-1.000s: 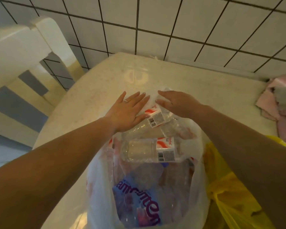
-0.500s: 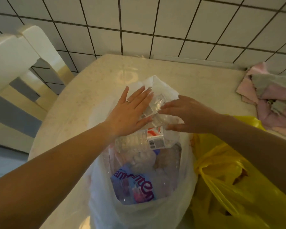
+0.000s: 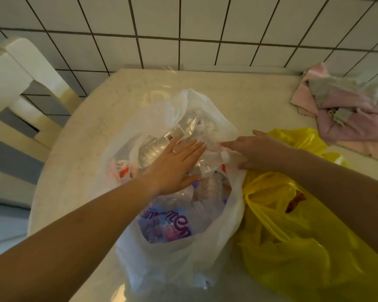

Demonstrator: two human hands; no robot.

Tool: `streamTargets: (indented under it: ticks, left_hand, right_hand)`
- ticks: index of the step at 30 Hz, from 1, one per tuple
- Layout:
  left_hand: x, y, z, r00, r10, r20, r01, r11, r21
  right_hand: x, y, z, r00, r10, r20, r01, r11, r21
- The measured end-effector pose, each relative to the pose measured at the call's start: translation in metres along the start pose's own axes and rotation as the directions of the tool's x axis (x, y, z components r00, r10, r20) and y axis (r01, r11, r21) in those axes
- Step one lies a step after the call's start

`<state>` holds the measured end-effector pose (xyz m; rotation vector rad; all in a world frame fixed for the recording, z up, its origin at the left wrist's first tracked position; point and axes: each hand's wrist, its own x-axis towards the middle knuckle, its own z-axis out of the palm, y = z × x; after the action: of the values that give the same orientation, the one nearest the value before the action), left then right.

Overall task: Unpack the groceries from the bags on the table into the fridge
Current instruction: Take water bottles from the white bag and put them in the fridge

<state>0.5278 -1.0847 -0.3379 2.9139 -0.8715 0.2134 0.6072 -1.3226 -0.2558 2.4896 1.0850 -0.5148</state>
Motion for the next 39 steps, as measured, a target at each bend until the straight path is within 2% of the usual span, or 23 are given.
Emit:
streamTargets:
  ticks: [2,4,6,11,15,18,22,26,30,34,39]
  left_hand:
    - [0.004,-0.002,-0.006,0.998,-0.01,-0.055,0.008,1.0,-0.019]
    - [0.013,-0.006,-0.016,0.993,-0.022,-0.117,0.019,0.999,-0.033]
    - [0.024,-0.012,-0.026,0.99,-0.037,-0.138,0.032,0.999,-0.04]
    - [0.053,-0.033,-0.03,0.985,-0.169,0.011,0.169,0.985,0.032]
    - [0.064,-0.044,-0.02,0.962,-0.247,0.117,0.252,0.967,-0.03]
    - [0.064,-0.051,-0.012,0.956,-0.267,0.118,0.271,0.962,-0.018]
    - [0.063,-0.053,-0.01,0.961,-0.261,0.086,0.265,0.964,-0.037]
    - [0.058,-0.049,-0.013,0.972,-0.235,0.006,0.235,0.971,-0.038]
    - [0.048,-0.041,-0.022,0.971,-0.224,-0.082,0.218,0.973,-0.079]
    - [0.029,-0.036,-0.043,0.94,-0.298,-0.167,0.259,0.94,-0.223]
    - [-0.005,-0.042,-0.063,0.89,-0.426,-0.163,0.357,0.874,-0.33]
  right_hand:
    - [-0.002,-0.004,-0.006,0.991,-0.012,-0.132,0.038,0.981,0.192]
    - [-0.002,-0.011,-0.013,0.941,-0.004,-0.338,0.141,0.913,0.382]
    - [-0.002,-0.019,-0.019,0.913,-0.005,-0.408,0.189,0.892,0.411]
    - [0.009,-0.025,-0.015,0.992,-0.044,-0.119,0.067,0.978,0.196]
    - [0.012,-0.024,-0.006,0.995,-0.028,-0.091,0.044,0.983,0.178]
    - [0.016,-0.024,-0.002,0.997,-0.023,-0.072,0.038,0.976,0.214]
    - [0.02,-0.022,0.0,0.998,0.008,-0.059,0.013,0.938,0.345]
    - [0.016,-0.025,-0.007,0.994,0.033,-0.106,0.017,0.897,0.441]
    - [0.005,-0.034,-0.028,0.967,0.067,-0.245,0.061,0.875,0.48]
    - [-0.01,-0.047,-0.049,0.93,0.046,-0.365,0.15,0.859,0.49]
    - [-0.008,-0.063,-0.067,0.897,0.087,-0.433,0.212,0.776,0.594]
